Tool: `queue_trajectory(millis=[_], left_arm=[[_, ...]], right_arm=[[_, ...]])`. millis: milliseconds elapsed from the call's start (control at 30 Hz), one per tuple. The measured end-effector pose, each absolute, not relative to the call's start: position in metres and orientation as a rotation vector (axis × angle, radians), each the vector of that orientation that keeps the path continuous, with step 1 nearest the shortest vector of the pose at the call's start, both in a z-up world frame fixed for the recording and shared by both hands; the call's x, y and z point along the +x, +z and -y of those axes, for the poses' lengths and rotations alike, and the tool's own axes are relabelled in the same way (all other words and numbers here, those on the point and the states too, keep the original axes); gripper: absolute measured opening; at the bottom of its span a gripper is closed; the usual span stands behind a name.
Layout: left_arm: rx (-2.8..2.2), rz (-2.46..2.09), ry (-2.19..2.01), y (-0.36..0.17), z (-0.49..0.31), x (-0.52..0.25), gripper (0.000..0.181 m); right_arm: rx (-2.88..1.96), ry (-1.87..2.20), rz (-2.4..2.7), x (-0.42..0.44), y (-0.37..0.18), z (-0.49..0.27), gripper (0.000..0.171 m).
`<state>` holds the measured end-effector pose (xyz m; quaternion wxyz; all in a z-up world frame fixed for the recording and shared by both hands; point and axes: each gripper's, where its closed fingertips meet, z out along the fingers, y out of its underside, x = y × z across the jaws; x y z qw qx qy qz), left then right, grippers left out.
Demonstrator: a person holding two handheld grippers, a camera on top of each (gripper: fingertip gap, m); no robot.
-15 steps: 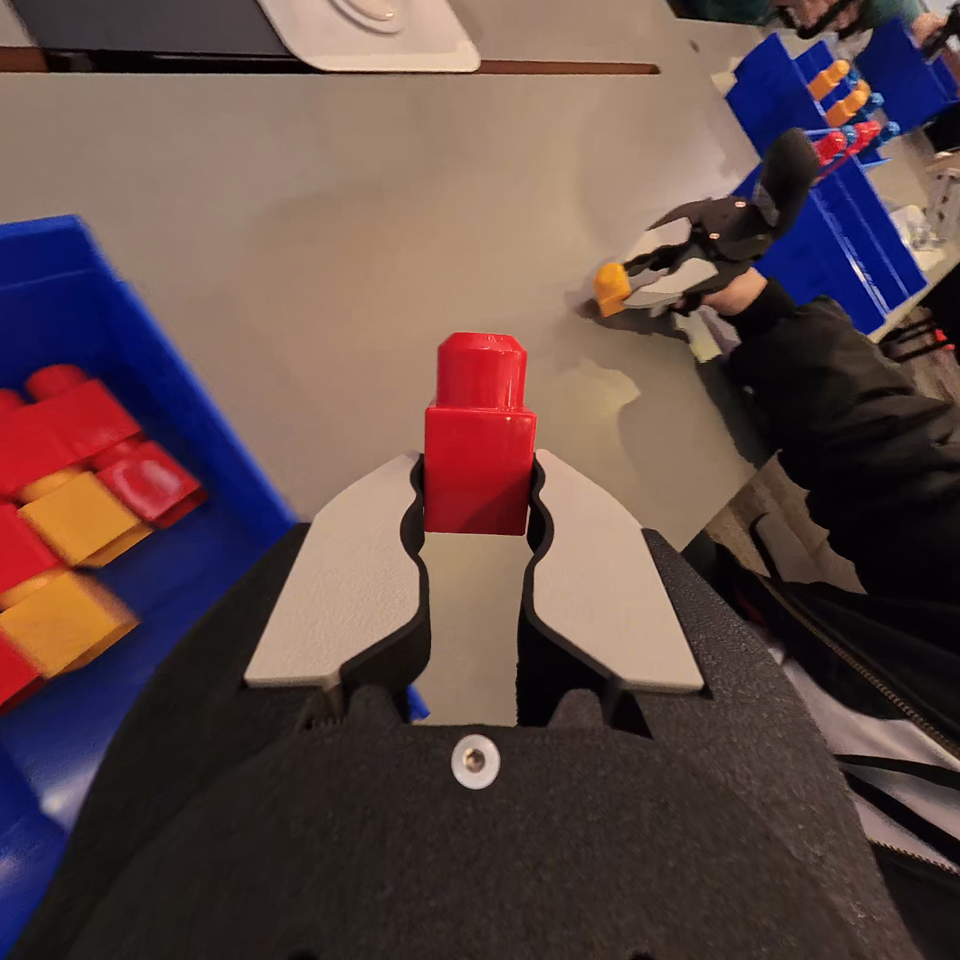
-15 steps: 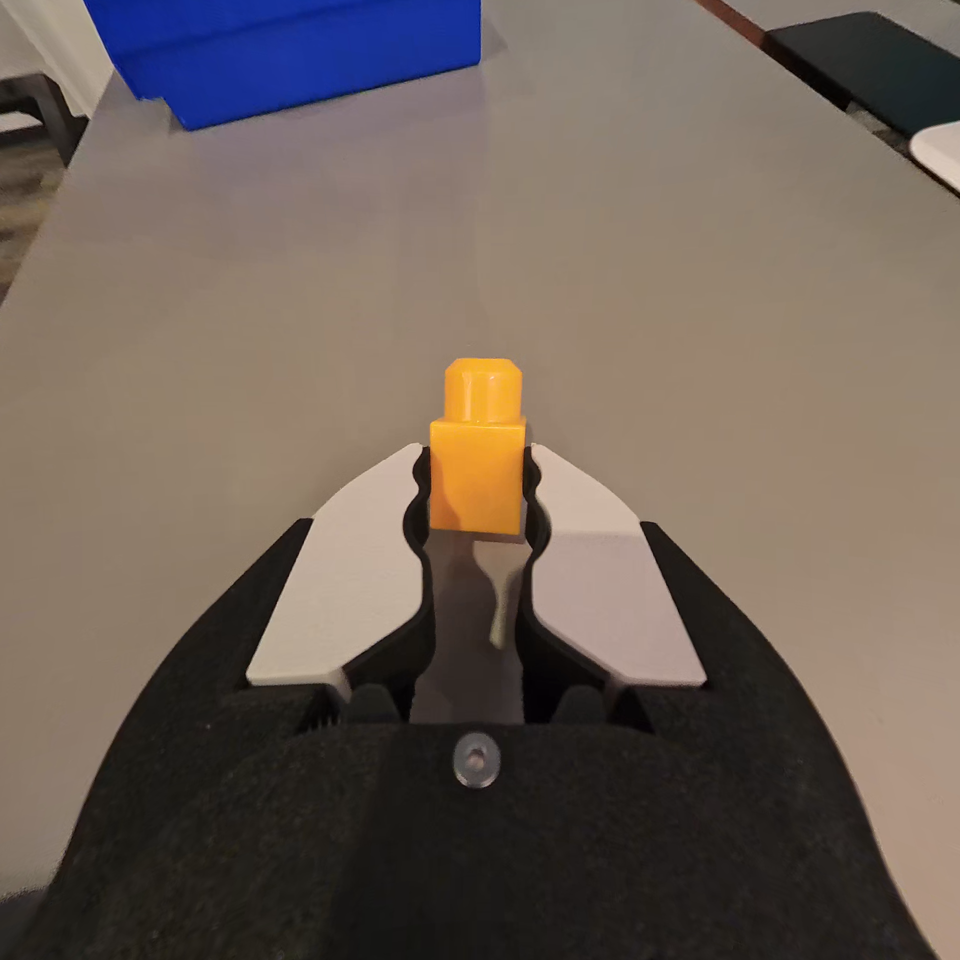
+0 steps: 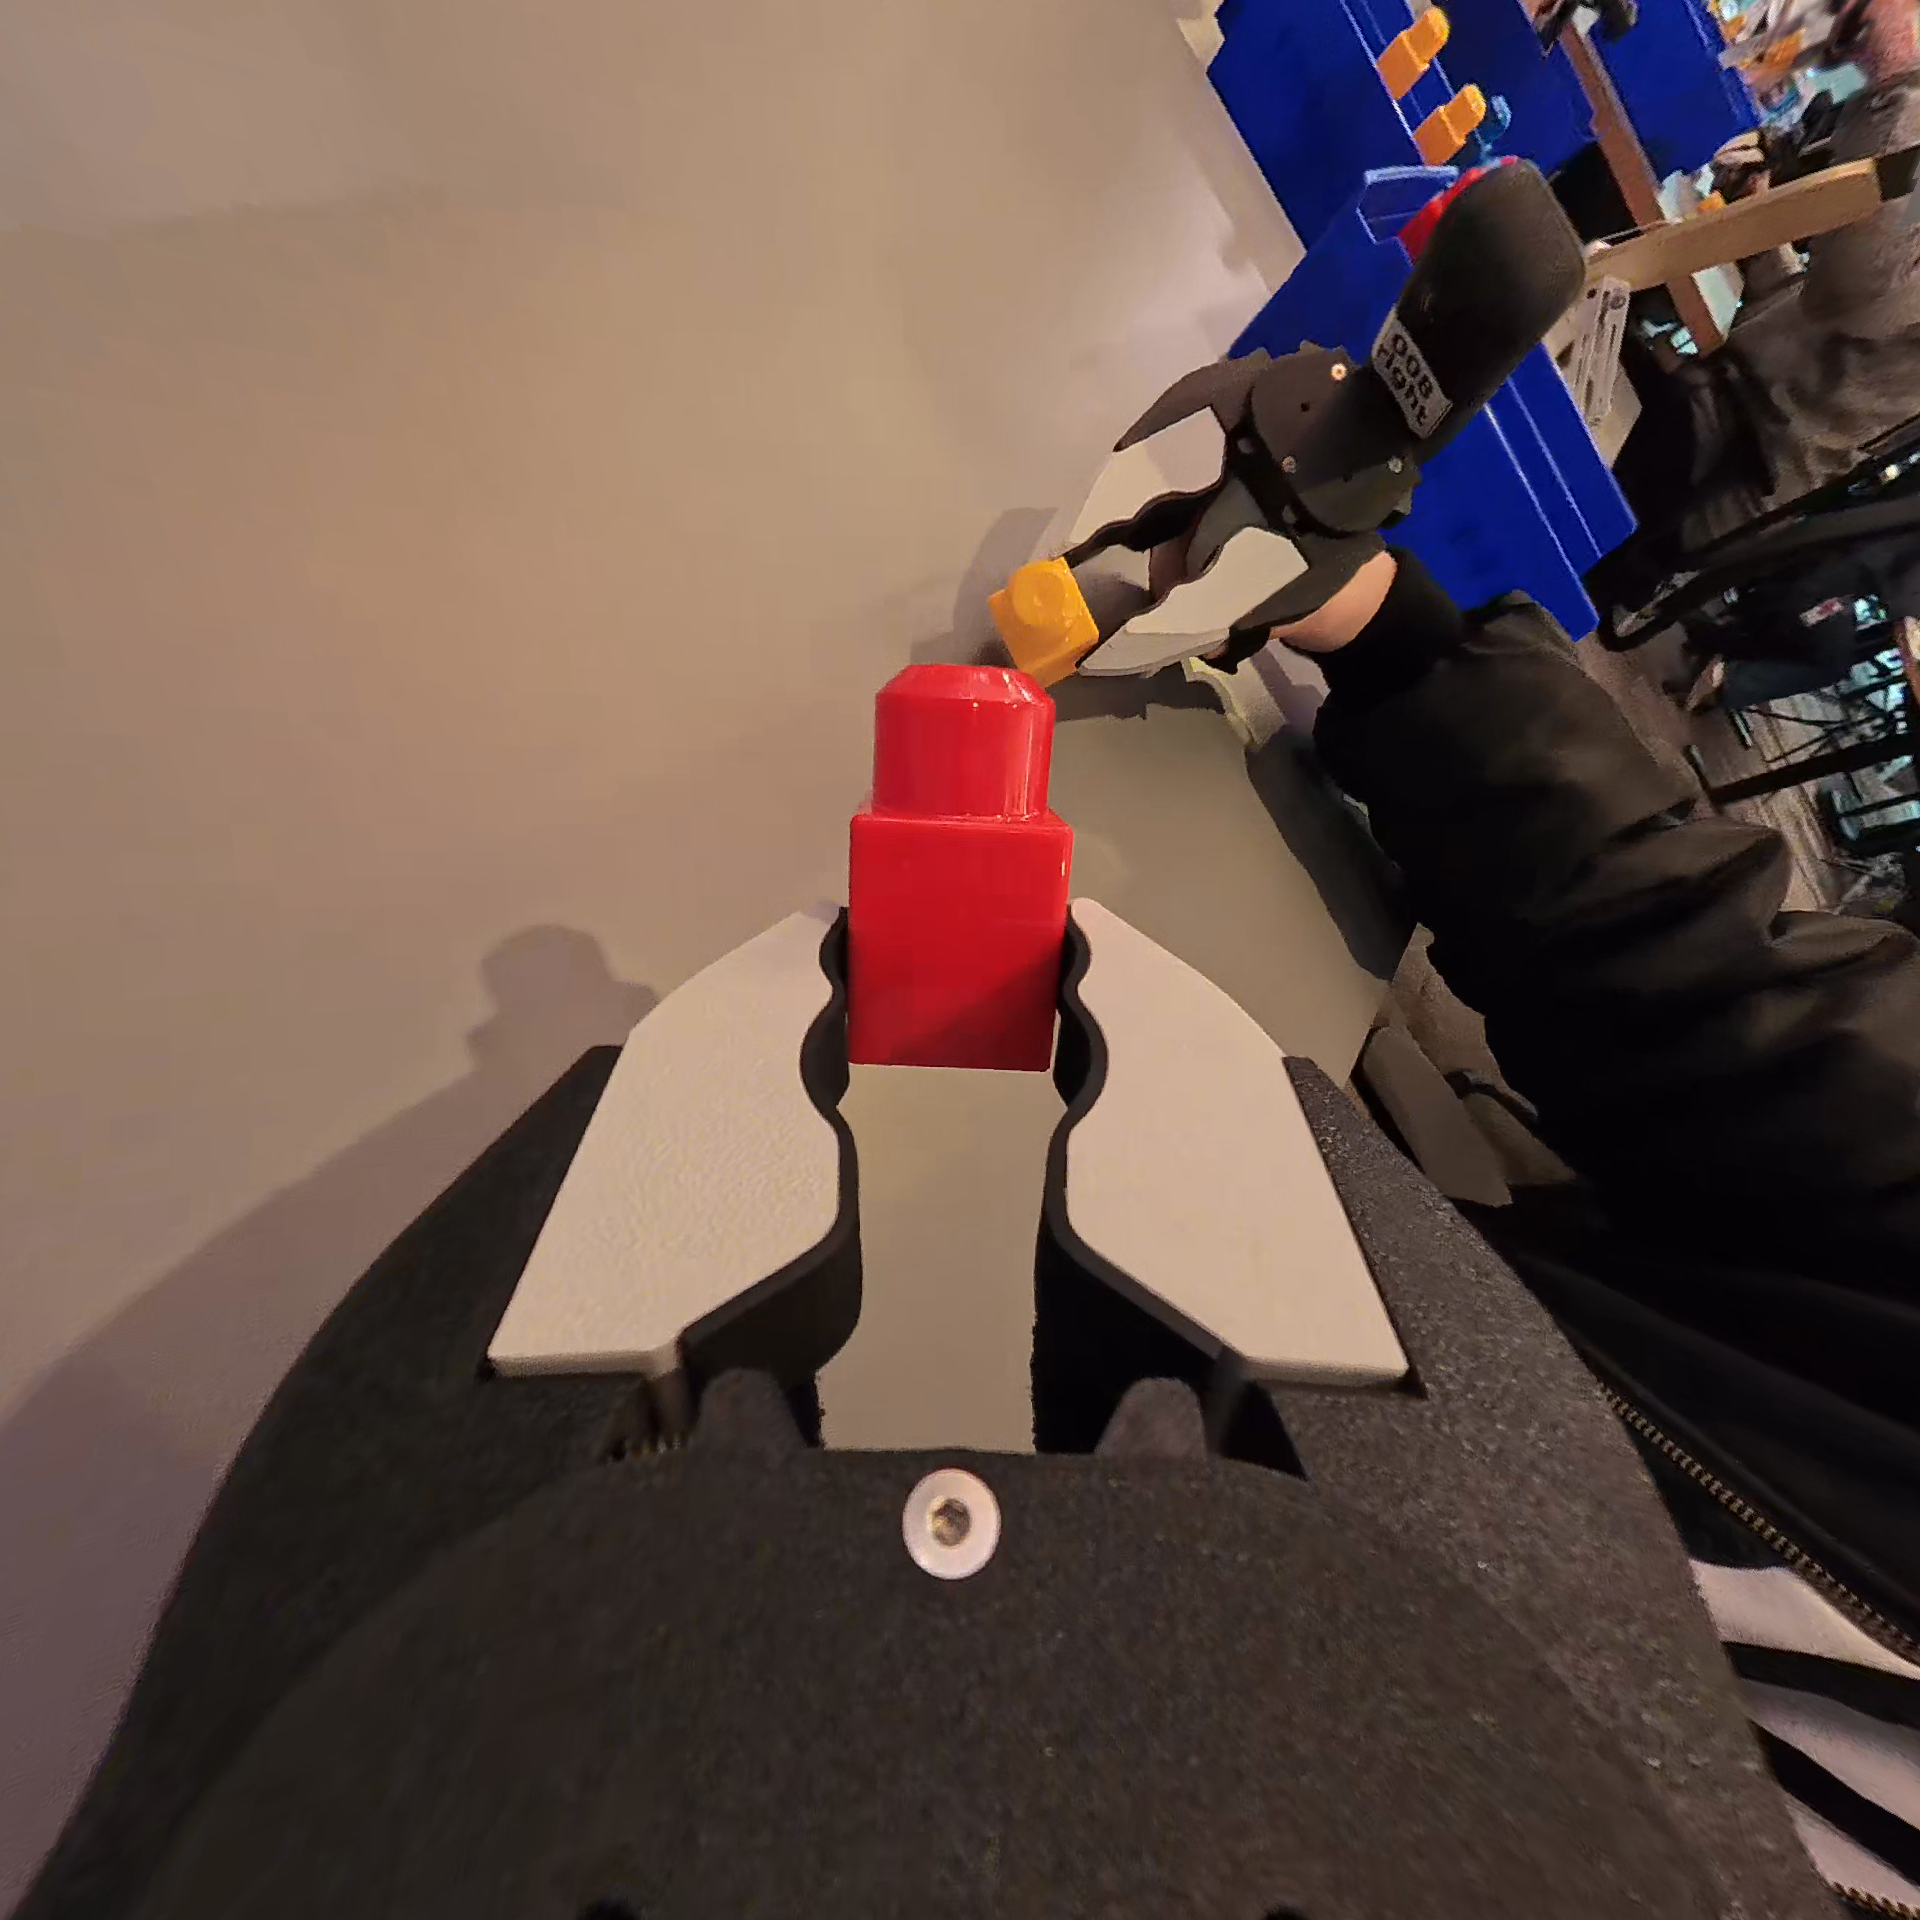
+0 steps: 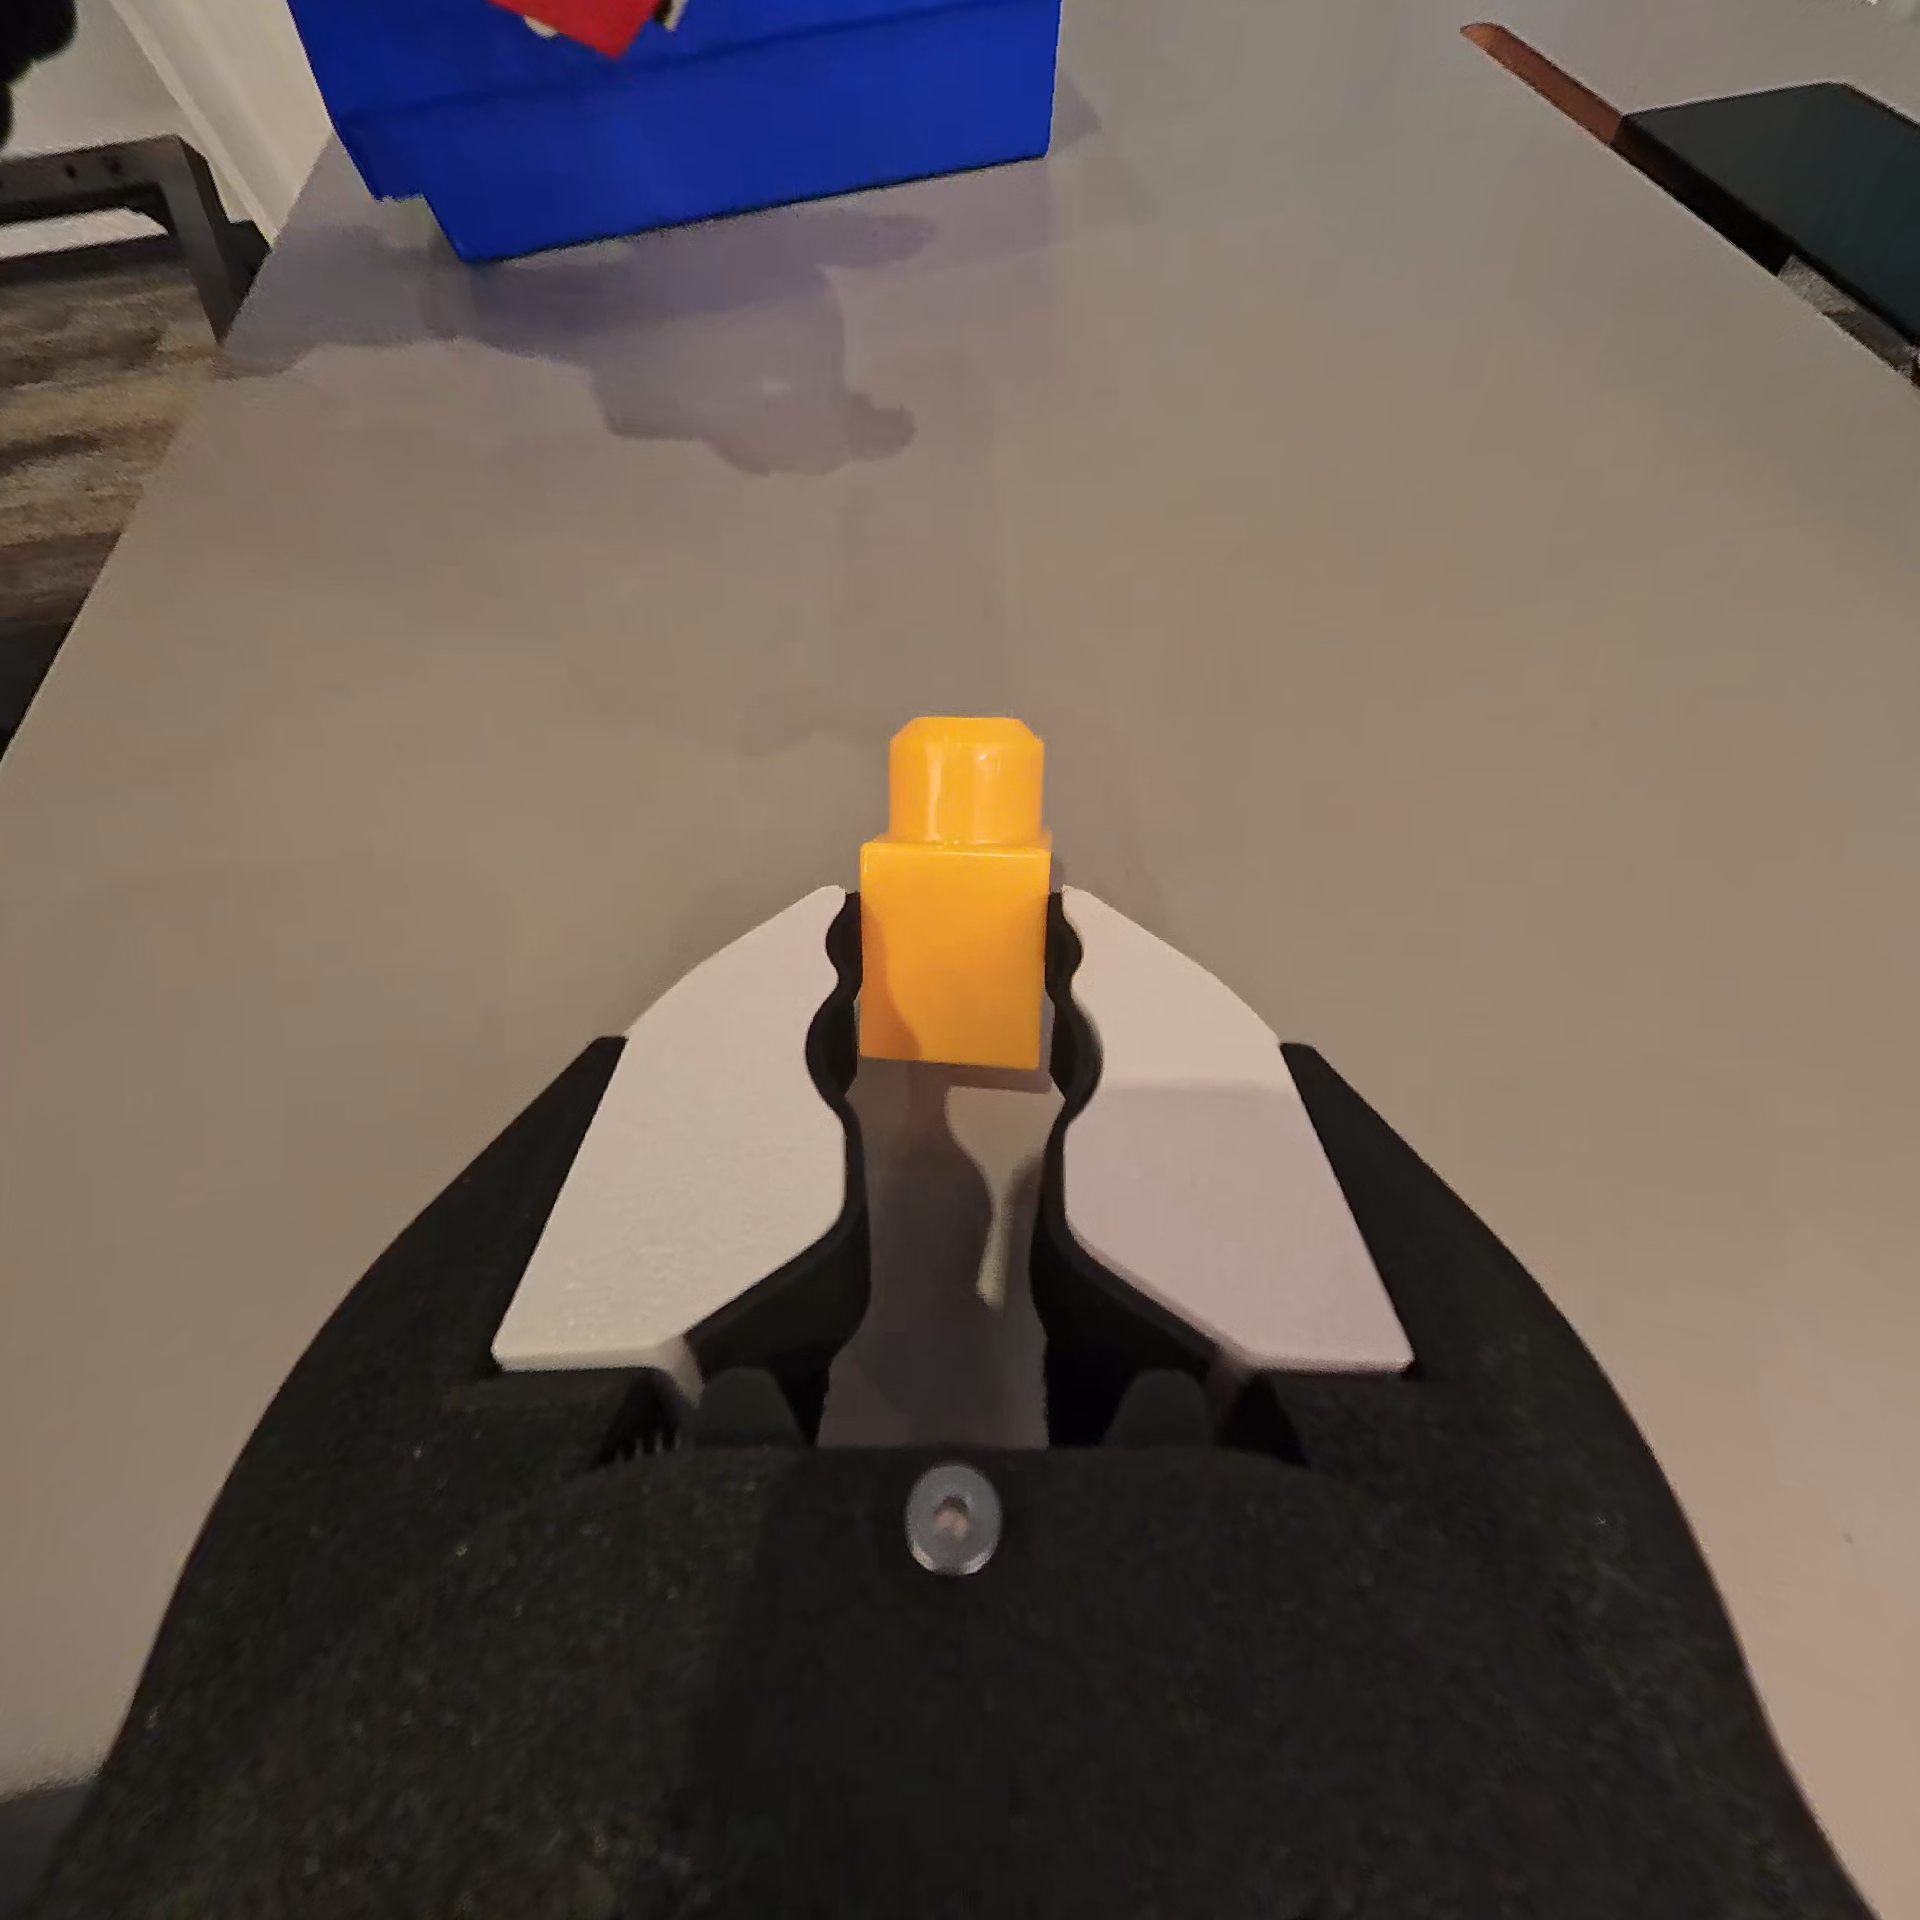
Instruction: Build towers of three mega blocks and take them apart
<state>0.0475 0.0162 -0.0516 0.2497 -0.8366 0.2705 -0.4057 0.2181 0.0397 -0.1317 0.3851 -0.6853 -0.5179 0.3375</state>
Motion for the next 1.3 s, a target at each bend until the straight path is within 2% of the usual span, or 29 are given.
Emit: queue_trajectory(millis=[733,800,967,1100,1167,1300], left_arm=[[-2.283,-0.757,-1.164,-0.054,-0.010,0.062,0.036],[-2.277,-0.755,-1.163,-0.054,-0.009,0.060,0.036],[-2.277,-0.748,-1.170,-0.056,-0.005,0.056,0.036],[-2.290,-0.737,-1.161,-0.057,-0.007,0.053,0.036],[-2.293,-0.726,-1.158,-0.057,-0.008,0.050,0.036],[-2.309,-0.721,-1.140,-0.058,-0.006,0.044,0.036]], right_arm=[[-1.845,0.721,1.371,0.266,-0.150,-0.028,0.033],[-1.851,0.683,1.337,0.267,-0.149,-0.032,0.050],[-1.841,0.526,1.286,0.269,-0.140,-0.033,0.055],[-1.884,0.514,1.327,0.260,-0.148,-0.033,0.050],[-1.884,0.505,1.374,0.257,-0.151,-0.036,0.036],[-1.783,0.530,1.542,0.249,-0.150,-0.041,0.036]])
